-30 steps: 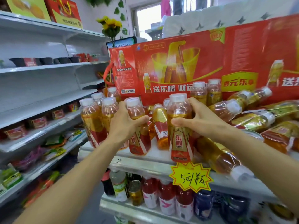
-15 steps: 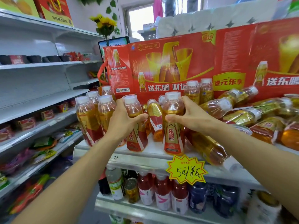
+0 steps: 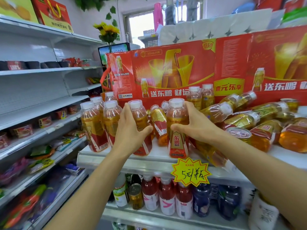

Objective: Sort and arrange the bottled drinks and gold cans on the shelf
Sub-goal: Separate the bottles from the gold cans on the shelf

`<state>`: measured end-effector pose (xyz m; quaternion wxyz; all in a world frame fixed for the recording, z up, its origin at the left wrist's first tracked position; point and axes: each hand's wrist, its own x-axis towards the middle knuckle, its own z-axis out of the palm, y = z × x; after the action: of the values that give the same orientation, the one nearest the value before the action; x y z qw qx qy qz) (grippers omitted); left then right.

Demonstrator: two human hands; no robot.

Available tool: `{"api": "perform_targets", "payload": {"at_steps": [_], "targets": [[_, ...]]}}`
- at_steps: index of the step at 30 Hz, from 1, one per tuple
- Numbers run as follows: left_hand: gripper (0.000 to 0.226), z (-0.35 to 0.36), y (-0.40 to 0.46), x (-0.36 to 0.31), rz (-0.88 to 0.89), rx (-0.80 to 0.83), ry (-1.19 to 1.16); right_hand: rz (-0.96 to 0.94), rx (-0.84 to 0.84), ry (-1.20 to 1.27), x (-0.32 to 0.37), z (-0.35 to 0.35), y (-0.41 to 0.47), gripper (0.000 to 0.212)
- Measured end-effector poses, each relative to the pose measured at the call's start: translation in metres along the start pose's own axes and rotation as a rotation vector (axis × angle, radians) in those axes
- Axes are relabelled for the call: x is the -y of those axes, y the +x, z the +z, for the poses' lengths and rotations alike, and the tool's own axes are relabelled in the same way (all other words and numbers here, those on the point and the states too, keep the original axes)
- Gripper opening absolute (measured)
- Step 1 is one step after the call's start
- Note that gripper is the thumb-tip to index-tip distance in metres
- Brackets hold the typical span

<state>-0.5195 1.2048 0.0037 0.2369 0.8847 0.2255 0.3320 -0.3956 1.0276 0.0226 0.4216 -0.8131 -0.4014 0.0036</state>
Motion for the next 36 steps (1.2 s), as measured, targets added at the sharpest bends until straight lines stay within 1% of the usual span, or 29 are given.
{"api": "perform_targets", "payload": {"at_steps": [3, 7, 11, 13, 15, 21, 25, 29, 31, 33, 34, 36], "targets": [[0.104, 0.0, -0.018, -0.014, 0.081, -0.033, 0.103, -0.062, -0.083, -0.182, 0.0, -0.003, -0.012, 0.088], [0.09, 0.006, -0.038, -0.037, 0.26, -0.121, 0.233, -0.157, -0.201, -0.454, -0.004, -0.014, -0.04, 0.074], [0.072, 0.02, -0.061, -0.07, 0.363, -0.148, 0.125, -0.271, -0.351, -0.54, -0.022, -0.03, -0.07, 0.054], [0.066, 0.034, -0.072, -0.09, 0.391, -0.14, 0.046, -0.315, -0.422, -0.53, -0.04, -0.043, -0.084, 0.046], [0.062, 0.052, -0.081, -0.111, 0.404, -0.125, -0.019, -0.337, -0.453, -0.501, -0.059, -0.061, -0.097, 0.042], [0.058, 0.114, -0.095, -0.177, 0.443, -0.02, -0.099, -0.316, -0.481, -0.468, -0.12, -0.125, -0.125, 0.034], [0.055, 0.153, -0.103, -0.217, 0.451, 0.024, -0.115, -0.283, -0.48, -0.484, -0.158, -0.164, -0.139, 0.033], [0.054, 0.196, -0.11, -0.258, 0.438, 0.095, -0.174, -0.271, -0.511, -0.439, -0.194, -0.201, -0.155, 0.031], [0.057, 0.217, -0.112, -0.28, 0.417, 0.155, -0.236, -0.26, -0.558, -0.374, -0.211, -0.222, -0.159, 0.031], [0.066, 0.239, -0.108, -0.301, 0.392, 0.219, -0.259, -0.216, -0.609, -0.274, -0.23, -0.246, -0.157, 0.031], [0.072, 0.249, -0.103, -0.311, 0.366, 0.262, -0.265, -0.168, -0.63, -0.23, -0.242, -0.258, -0.153, 0.034], [0.083, 0.267, -0.091, -0.328, 0.332, 0.337, -0.267, -0.005, -0.622, -0.171, -0.266, -0.28, -0.142, 0.045]]}}
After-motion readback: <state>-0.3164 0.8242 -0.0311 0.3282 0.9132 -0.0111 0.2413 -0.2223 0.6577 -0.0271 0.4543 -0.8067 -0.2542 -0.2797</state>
